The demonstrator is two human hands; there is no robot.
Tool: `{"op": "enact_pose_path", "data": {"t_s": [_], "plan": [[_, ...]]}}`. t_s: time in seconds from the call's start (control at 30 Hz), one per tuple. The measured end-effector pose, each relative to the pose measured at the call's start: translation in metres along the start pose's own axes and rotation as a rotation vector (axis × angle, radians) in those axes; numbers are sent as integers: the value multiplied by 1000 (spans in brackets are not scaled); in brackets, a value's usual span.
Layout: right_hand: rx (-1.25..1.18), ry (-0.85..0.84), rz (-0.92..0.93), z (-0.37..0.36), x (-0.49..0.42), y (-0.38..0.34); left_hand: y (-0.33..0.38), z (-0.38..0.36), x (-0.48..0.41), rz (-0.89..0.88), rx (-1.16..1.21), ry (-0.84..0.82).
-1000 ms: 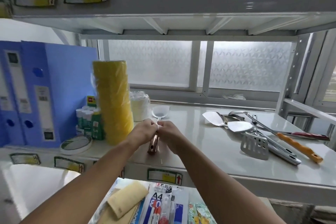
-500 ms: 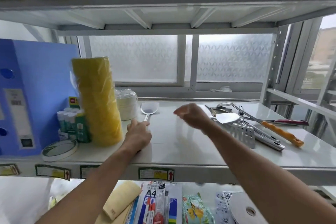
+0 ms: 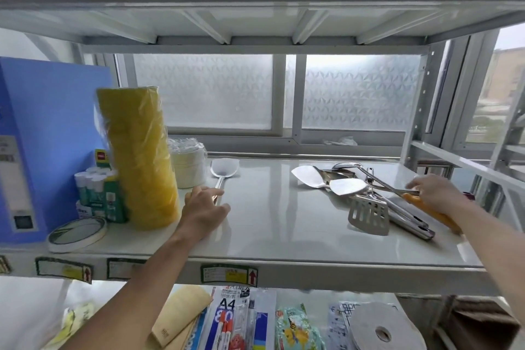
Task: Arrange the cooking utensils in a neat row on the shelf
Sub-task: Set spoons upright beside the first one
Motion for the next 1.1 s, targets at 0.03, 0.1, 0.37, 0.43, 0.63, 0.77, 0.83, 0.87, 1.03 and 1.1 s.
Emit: {"op": "enact_pose_path", "data": {"t_s": [0.03,0.1,0.37,0.43,0.63,0.77,0.83,0.87,1.03,1.1], "plan": [[-1,-14,16,0,2,2,0,0,0,-9,9,5],[5,-80,46,-1,3,2,0,0,1,-17,13,13],[-41,-175,114,2,10,-25,1,-2,3,-38,-39,49],[40,-191,149,-1,15,-35,0,-2,3,-40,-28,47],[226,-154,292,-13,17,-68,-1,-2,2,-49,-32,48],[476,-115,277,-14,14,-80,-2,-3,2,-52,-33,53],[572,-47,268,-13,17,-89,-2,-3,1,-55,-36,58],[606,-27,262,-15,16,-91,-2,-3,1,-57,-36,60],[669,47,265,-17,11,-96,-1,-2,1,-59,-36,64],[707,78,300,-14,13,-101,-2,-1,1,-62,-38,70]]}}
Point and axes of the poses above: each hand's wrist, its own x-axis away from the middle knuckle, its own z-axis out of the back of the hand, y = z × x, the point moved 6 cm from there along -x, towards the middle knuckle, and after that the axes turned 10 degrees about -y, right-handed, at the moved point
